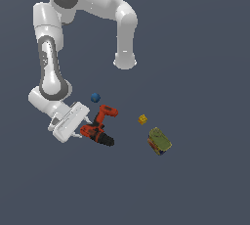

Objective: Pick up a designated object from a clutter of objects.

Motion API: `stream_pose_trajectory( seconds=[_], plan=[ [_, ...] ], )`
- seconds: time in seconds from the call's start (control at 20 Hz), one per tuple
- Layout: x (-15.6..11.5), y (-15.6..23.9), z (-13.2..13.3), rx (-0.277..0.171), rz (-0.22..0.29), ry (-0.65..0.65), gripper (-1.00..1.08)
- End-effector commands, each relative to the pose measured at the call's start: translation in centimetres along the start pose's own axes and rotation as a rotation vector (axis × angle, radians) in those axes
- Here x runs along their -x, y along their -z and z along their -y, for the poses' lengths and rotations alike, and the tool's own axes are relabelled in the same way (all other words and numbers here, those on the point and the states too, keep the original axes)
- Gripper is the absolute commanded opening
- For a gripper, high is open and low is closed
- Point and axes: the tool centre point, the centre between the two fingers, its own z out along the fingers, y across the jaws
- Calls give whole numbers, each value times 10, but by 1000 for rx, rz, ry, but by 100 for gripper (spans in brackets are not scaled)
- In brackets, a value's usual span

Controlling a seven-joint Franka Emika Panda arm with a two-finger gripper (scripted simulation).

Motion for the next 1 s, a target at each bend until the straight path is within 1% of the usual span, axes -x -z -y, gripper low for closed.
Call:
stream_pose_trajectory(
  seconds=[0.0, 0.4, 0.55, 0.75, 0.95],
  plan=[
    [0, -1, 0, 1, 0, 1, -100],
    [0, 0, 0, 0, 0, 0, -100],
    [-6, 6, -2, 0, 0, 0, -100],
    [-22, 24, -6, -1, 2, 1, -100],
    [-47, 53, -14, -3, 3, 1, -100]
  ],
)
